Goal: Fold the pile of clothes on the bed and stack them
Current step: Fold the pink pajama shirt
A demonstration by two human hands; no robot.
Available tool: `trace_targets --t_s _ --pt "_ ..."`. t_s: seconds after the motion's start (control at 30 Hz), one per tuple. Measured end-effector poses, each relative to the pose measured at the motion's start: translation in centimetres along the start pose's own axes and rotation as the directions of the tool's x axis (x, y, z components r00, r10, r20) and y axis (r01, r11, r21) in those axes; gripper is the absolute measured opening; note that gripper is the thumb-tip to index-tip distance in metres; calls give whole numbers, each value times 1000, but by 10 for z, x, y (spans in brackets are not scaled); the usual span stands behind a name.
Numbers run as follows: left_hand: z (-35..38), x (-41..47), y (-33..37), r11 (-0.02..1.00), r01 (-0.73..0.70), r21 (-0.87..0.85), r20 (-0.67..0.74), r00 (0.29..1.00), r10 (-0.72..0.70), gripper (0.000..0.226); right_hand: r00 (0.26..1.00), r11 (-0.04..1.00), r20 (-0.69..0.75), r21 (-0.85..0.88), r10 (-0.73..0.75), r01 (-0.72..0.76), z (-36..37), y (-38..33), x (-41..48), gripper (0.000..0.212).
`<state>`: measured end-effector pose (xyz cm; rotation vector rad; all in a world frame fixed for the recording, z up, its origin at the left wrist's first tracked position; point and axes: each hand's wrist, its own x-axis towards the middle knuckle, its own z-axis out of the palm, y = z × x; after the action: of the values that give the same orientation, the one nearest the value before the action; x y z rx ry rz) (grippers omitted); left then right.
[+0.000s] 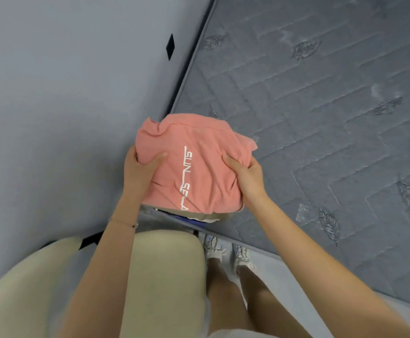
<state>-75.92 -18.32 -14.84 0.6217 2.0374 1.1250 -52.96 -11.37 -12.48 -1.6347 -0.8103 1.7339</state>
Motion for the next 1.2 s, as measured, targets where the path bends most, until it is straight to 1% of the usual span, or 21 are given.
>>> trace_targets --t_s 0.13,0.23,0.3,0.43,0.57,0.63,0.7,0.77,0.83,0.93,0.97,1.03,1.07,1.13,1.2 --pt "-6 18 -34 1000 18 -7 -17 1000 -18 45 999 999 -7 -9 32 -32 17 29 15 23" --pt "0 34 -65 998 45 44 -21 999 -44 45 999 996 -27 -79 36 -38 24 53 33 23" --pt "4 42 -85 993 69 94 10 997 -71 48 998 983 -22 -173 53 -57 24 72 44 31" --pt "6 48 -112 984 112 139 86 988 -125 62 994 935 -29 -336 109 -112 19 96 55 60" --pt "8 48 -112 972 110 209 54 991 -124 62 993 891 -42 -440 108 -115 15 97 61 64" --pt "10 43 -105 947 60 315 5 998 -65 66 994 839 -54 -534 90 -105 12 95 62 66" --pt "13 32 -91 894 17 449 -57 998 10 77 997 766 -63 -639 41 -72 8 91 60 76" --pt "17 18 -74 842 -36 538 -77 993 92 82 998 682 -59 -731 -25 -26 6 84 52 87" --pt "24 4 -57 781 -146 607 -9 982 190 80 995 587 -28 -809 -97 35 2 74 43 91" --pt "38 -15 -29 654 -340 675 163 934 318 71 984 440 49 -889 -174 122 -9 53 27 84" --pt "44 -22 -20 641 -381 666 203 920 335 68 980 396 64 -908 -190 136 -15 45 22 80" --pt "57 -34 0 650 -422 632 255 905 340 64 974 311 76 -940 -214 142 -29 30 9 76" --pt "64 -40 10 629 -444 638 283 895 345 64 972 275 74 -952 -223 135 -37 23 2 77" --pt "80 -53 29 549 -506 666 350 861 369 66 972 221 59 -969 -229 110 -57 13 -12 77" --pt "99 -68 46 494 -566 661 418 823 384 68 972 198 27 -977 -233 74 -79 7 -26 77"
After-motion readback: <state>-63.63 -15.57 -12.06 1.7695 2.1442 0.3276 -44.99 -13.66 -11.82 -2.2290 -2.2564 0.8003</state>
